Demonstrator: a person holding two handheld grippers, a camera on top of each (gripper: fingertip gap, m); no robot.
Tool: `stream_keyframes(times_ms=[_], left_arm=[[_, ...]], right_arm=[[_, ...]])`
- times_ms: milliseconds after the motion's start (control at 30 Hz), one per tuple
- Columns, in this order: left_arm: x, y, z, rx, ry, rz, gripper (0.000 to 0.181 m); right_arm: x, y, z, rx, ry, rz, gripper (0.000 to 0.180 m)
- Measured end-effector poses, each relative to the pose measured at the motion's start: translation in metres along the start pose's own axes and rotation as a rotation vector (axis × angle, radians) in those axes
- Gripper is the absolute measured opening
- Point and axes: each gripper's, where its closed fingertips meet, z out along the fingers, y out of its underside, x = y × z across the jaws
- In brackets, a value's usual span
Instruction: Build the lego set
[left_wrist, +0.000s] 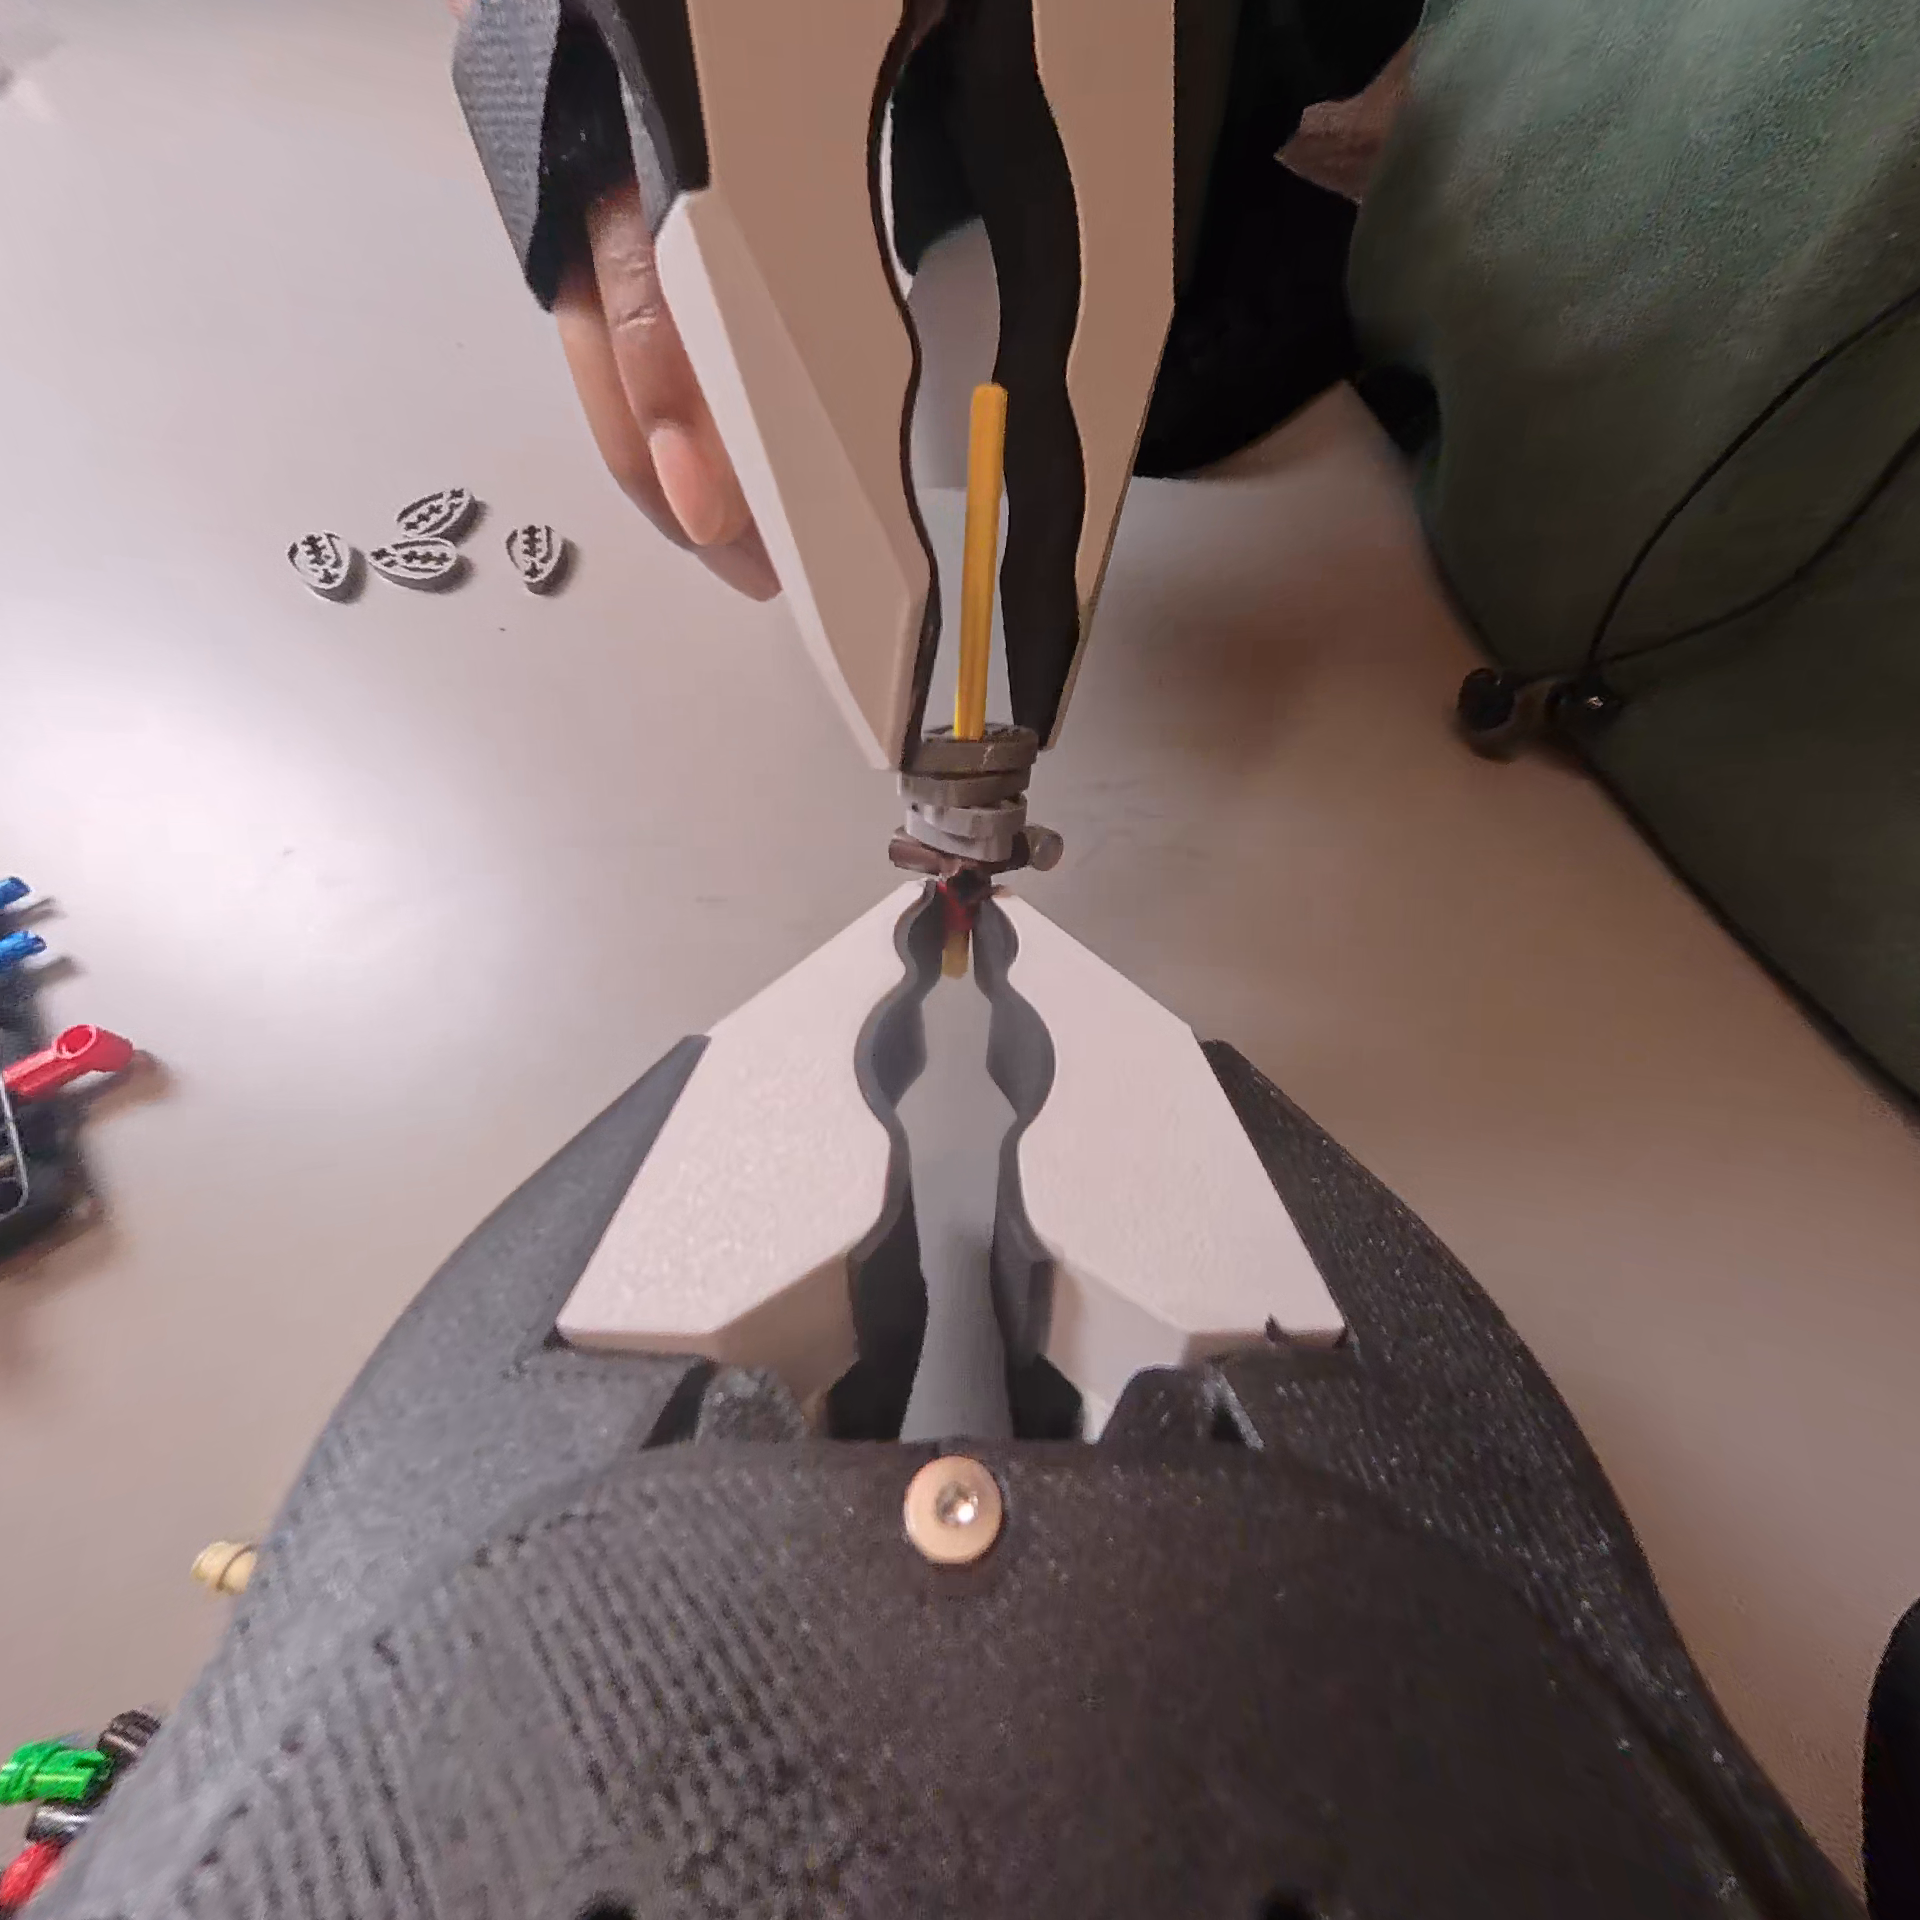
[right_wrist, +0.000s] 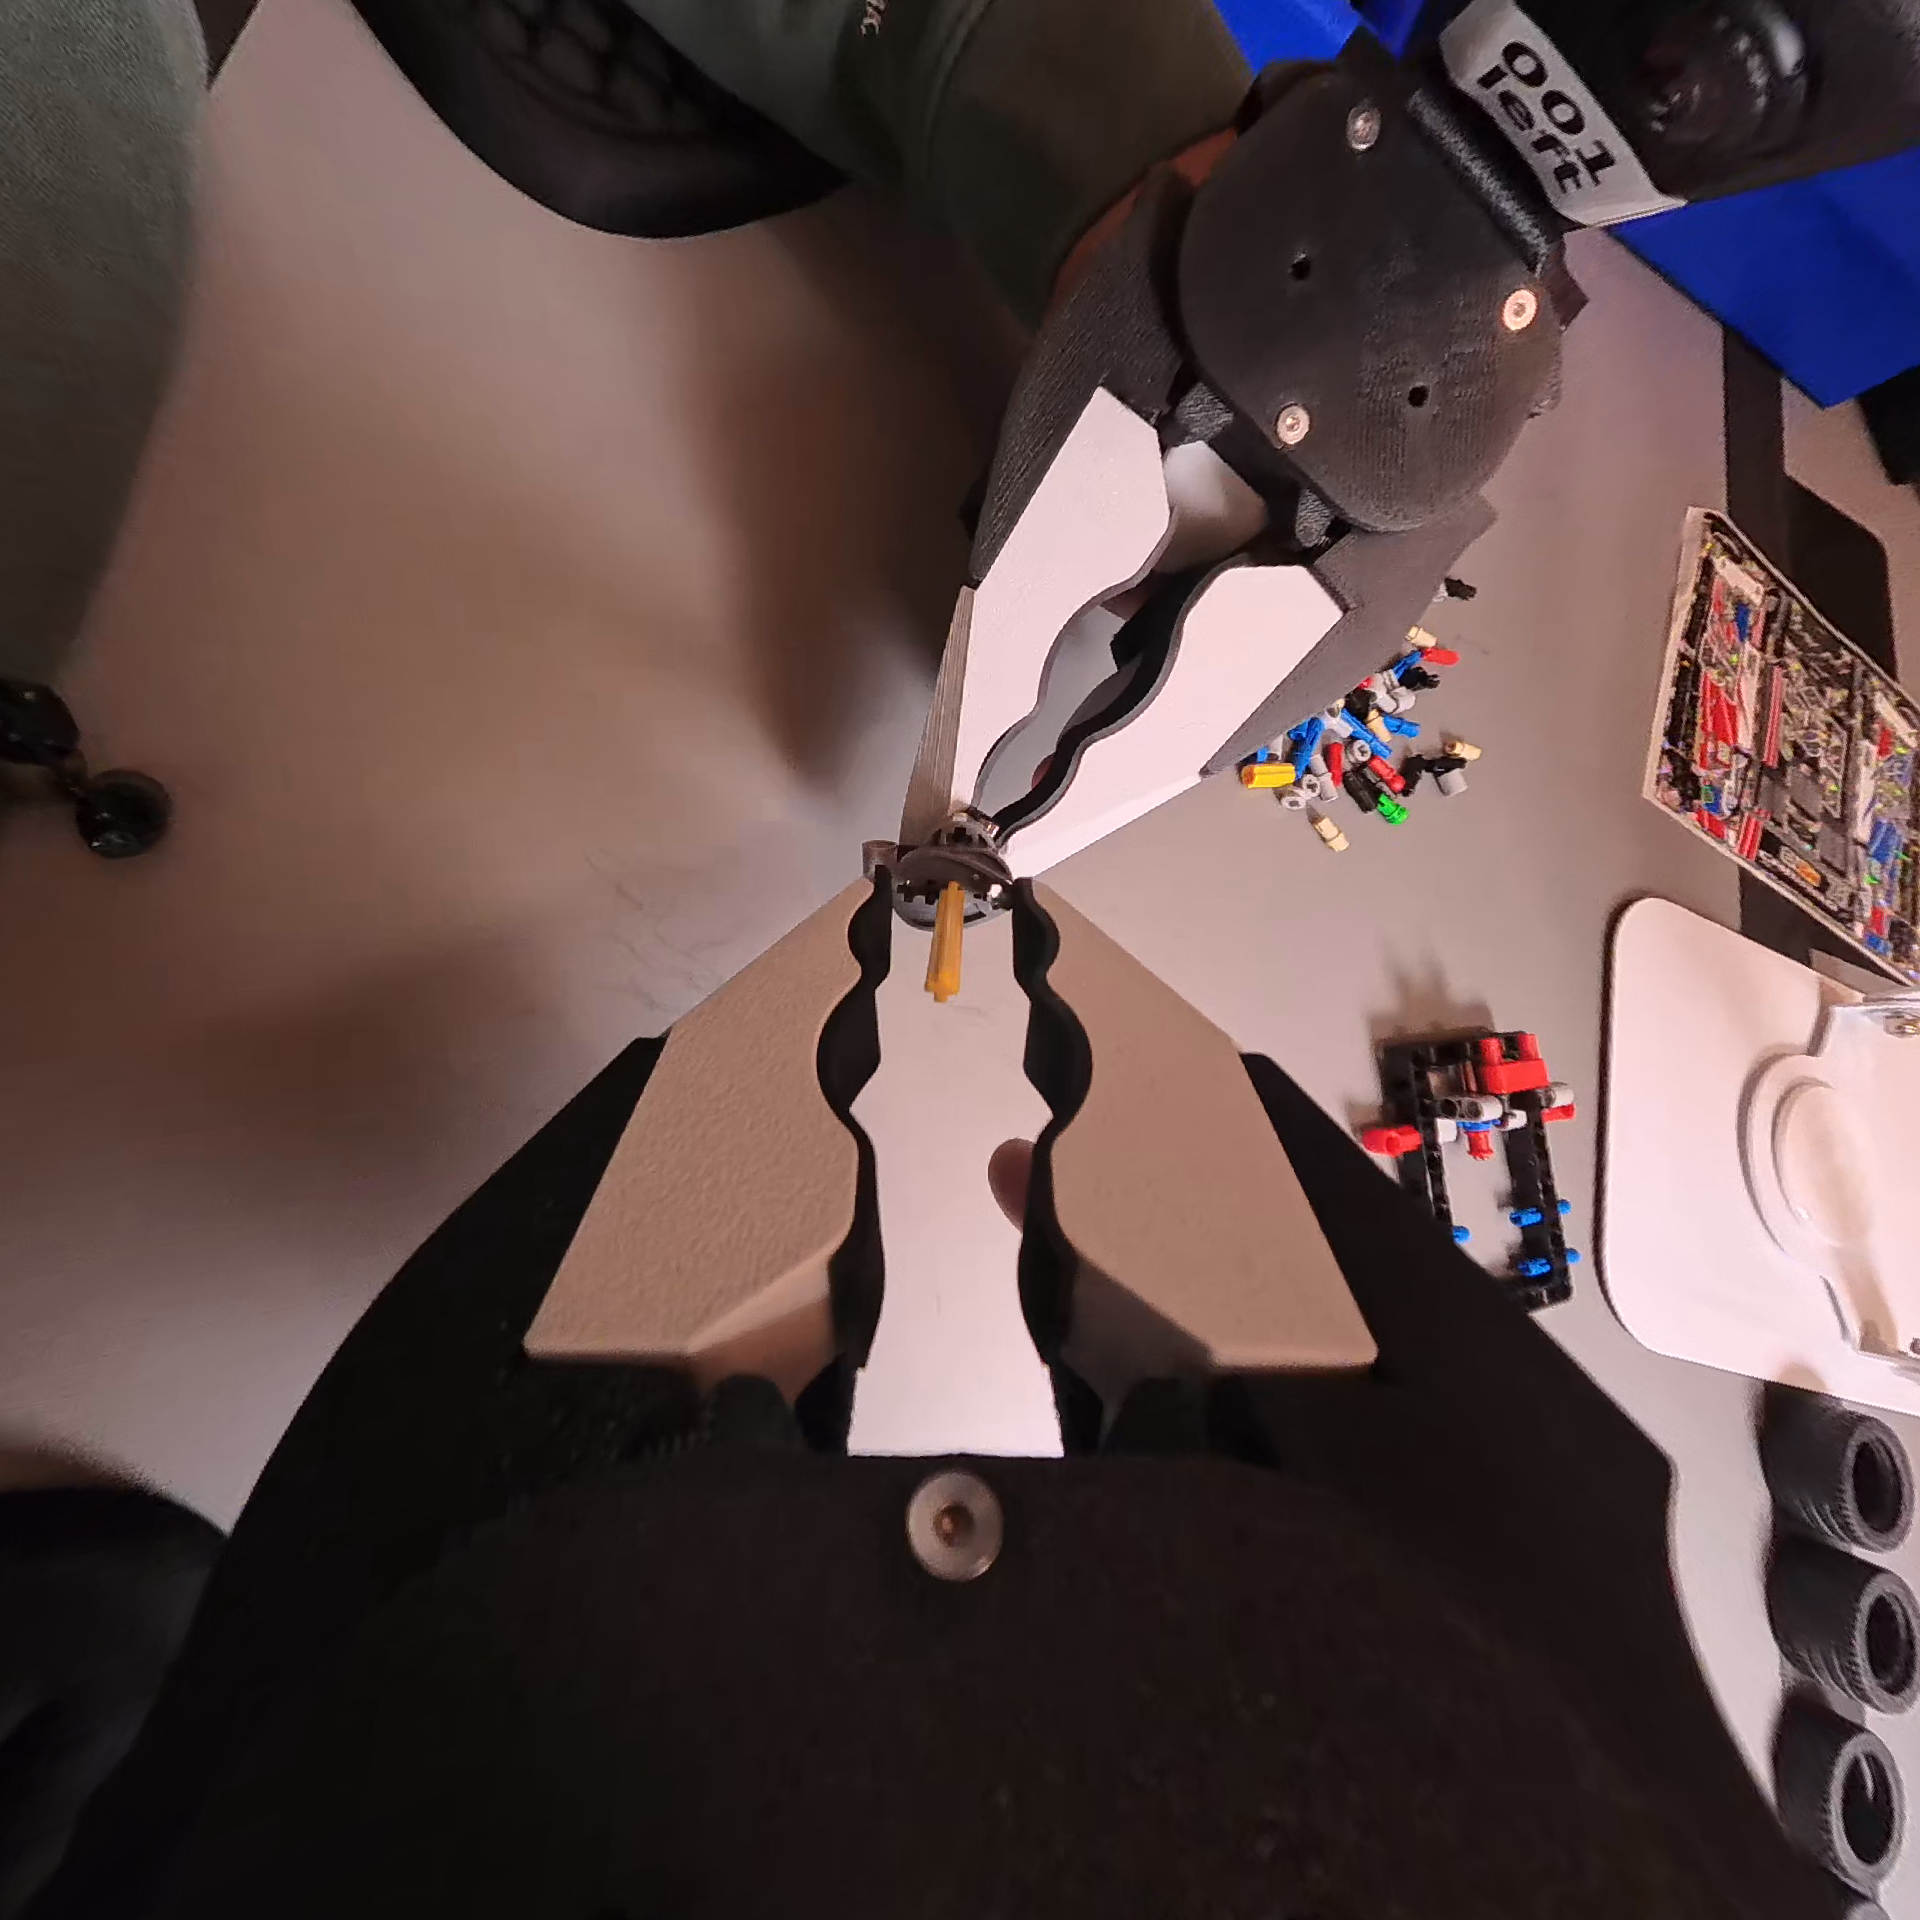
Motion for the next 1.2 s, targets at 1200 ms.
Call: stream_keyframes(times_ms=[1200], left_arm=[[-0.015, -0.039, -0.021, 0.256, -0.196, 0.218, 0.004]], right_arm=[[0.020, 0.128, -0.081, -0.168, 0.002, 0.386, 0.032]])
